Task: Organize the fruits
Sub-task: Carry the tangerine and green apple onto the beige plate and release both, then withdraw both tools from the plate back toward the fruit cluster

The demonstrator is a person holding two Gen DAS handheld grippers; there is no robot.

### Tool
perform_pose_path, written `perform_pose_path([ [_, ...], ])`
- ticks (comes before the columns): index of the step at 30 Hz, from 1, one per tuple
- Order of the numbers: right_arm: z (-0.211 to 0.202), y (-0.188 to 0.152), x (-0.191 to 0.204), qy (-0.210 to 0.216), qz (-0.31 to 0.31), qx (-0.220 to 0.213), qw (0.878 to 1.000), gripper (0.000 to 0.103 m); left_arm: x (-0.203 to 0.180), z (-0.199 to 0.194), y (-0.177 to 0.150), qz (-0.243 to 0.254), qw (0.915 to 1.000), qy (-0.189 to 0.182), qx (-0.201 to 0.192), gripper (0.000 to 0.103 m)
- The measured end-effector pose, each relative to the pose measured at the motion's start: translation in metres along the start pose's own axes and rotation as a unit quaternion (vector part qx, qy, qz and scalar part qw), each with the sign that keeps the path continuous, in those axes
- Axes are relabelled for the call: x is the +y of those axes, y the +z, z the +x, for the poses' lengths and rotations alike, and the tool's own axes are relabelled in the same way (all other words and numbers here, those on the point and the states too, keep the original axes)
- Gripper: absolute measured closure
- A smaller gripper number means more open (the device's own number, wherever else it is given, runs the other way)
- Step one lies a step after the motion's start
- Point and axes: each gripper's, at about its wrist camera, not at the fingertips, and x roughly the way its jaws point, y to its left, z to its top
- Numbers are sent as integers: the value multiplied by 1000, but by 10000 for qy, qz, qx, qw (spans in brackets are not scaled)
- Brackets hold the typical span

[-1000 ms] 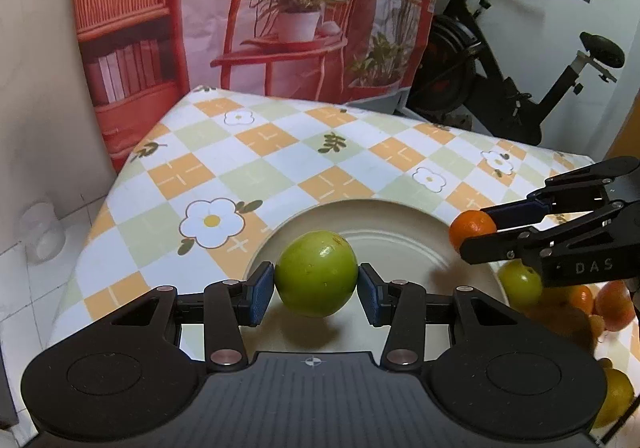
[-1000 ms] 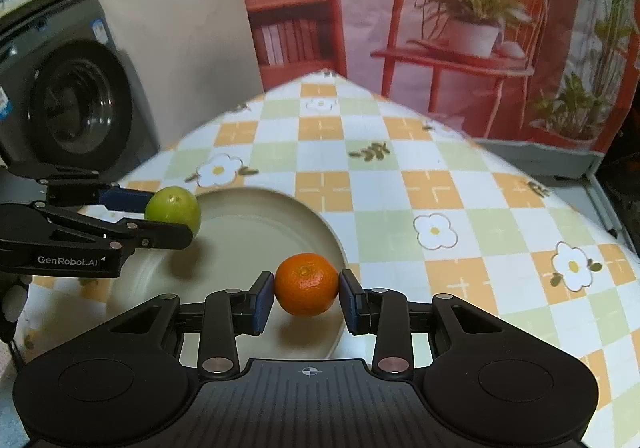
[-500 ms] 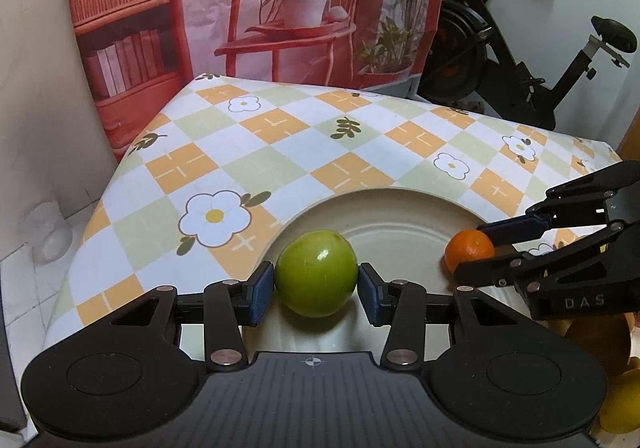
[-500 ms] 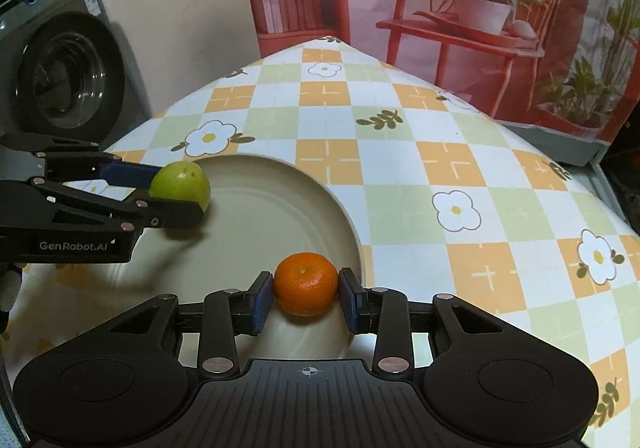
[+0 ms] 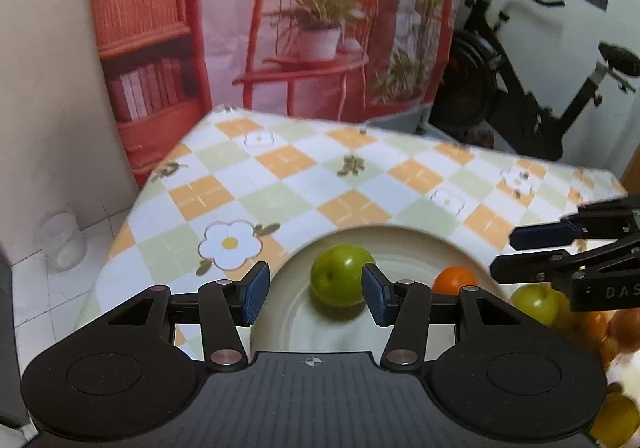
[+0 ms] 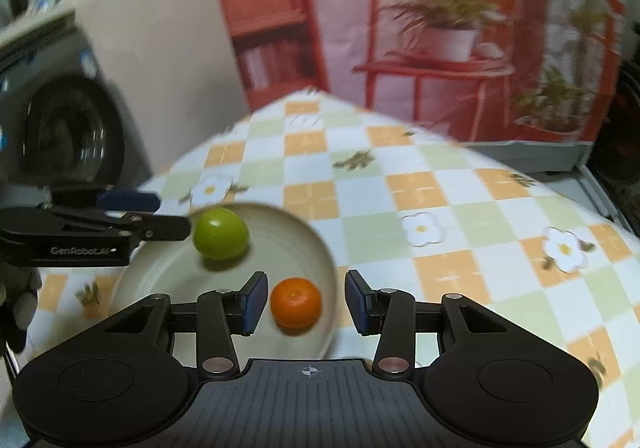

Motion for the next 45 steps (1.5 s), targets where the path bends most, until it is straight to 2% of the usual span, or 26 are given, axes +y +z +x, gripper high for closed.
perform_pose_path([
  [8,-73,-40,-46,-277,905,-816,9922,63,-40,-40,-4,-173,9992,-105,-355,50],
  [16,-123,-90,-76,-432,1338,-1190,9829,62,-76,-64,-15,-464,9972,-243,-538,50],
  [26,-145,-125,-75,-368,1297,-1192,9837,62,-112,-64,-38,-144,9988,-360,-291,50],
  [38,-160,-141,-69,-611,1073,-1154,9856,62,-129,-59,-50,116,9982,-556,-169,50],
  [45,-160,-145,-67,-503,1096,-1073,9869,62,-134,-59,-54,197,9978,-631,-107,50],
])
